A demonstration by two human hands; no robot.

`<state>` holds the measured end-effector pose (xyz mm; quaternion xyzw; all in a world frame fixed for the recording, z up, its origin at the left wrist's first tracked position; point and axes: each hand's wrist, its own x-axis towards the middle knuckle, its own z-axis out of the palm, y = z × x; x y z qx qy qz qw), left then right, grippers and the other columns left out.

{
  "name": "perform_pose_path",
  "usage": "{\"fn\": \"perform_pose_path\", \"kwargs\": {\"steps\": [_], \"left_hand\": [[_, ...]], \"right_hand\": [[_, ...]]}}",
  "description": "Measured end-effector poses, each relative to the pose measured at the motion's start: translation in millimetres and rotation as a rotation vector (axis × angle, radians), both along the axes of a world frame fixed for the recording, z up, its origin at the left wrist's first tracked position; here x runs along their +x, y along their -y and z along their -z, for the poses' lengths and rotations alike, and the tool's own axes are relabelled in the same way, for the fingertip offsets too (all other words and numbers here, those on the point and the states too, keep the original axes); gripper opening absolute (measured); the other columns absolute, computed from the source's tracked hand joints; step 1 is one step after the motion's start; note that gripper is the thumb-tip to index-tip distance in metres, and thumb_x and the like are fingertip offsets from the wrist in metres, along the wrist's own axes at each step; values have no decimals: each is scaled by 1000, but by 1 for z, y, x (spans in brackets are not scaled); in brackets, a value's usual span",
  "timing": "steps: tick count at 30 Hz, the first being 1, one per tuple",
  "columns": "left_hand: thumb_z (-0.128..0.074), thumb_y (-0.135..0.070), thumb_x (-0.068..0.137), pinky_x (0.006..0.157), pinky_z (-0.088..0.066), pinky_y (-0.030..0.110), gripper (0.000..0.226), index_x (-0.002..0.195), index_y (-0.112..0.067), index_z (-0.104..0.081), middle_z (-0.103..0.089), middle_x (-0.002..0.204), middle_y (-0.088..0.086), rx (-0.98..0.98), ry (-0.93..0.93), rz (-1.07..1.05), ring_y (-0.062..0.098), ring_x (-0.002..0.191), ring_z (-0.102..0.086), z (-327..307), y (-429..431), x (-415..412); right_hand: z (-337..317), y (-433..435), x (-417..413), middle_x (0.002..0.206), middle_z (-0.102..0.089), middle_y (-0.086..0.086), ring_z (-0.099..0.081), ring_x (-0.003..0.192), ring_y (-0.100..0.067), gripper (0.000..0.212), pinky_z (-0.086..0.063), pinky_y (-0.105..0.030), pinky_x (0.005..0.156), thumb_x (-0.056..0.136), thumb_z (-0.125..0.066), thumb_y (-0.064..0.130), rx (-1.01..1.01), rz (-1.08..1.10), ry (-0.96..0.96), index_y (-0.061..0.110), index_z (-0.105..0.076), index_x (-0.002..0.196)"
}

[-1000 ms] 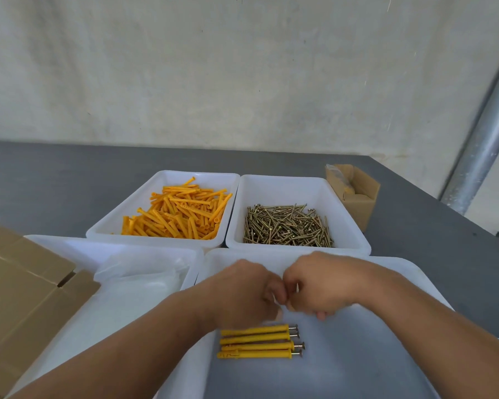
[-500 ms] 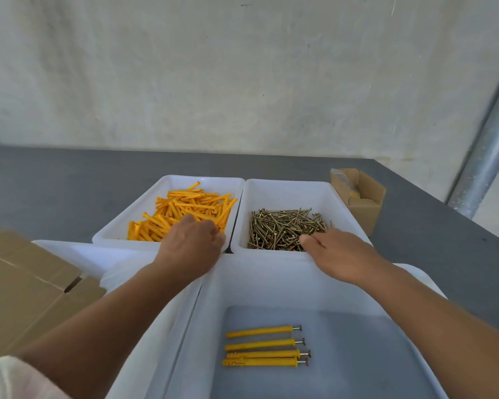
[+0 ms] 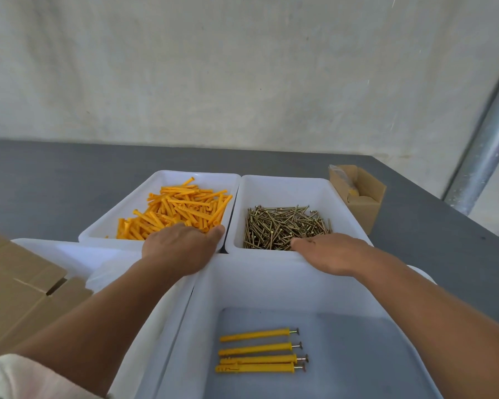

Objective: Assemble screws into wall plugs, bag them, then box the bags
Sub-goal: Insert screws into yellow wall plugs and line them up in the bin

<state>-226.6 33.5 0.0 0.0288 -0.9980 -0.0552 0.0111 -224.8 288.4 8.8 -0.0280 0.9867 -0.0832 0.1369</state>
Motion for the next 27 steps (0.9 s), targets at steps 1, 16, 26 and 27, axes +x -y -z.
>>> {"fn": "perform_pose_path", "kwargs": {"steps": [1,16,26,27], "left_hand": [[-10,-69,92,86,-42,40,76,104,-23,-69,-61,114,6,2,-13,-2,27,108,-55,1,0,0],[-38,-39,96,56,-31,28,38,76,-19,-63,-58,77,-4,137,-193,-100,14,71,-51,4,3,-1],[-53,-40,93,59,-39,24,15,87,-41,-67,-59,79,-18,362,-234,-17,10,78,-54,-1,8,0],[-55,-41,92,62,-43,26,14,85,-41,-67,-62,81,-16,401,-211,4,9,78,-55,-2,9,0]], "right_hand": [[0,0,0,136,-55,2,-49,119,-22,60,-41,-40,97,98,-10,58,-12,-11,-5,36,-58,127],[5,-4,1,81,-61,2,-57,83,-16,47,-45,-36,74,100,-27,49,-158,-81,-158,21,-52,71],[0,-3,8,77,-66,7,-57,71,-8,27,-39,-25,59,89,-61,48,-370,15,-317,25,-65,78],[-2,-1,9,82,-68,8,-59,75,-8,21,-41,-24,60,88,-63,47,-396,16,-307,27,-67,82]]}}
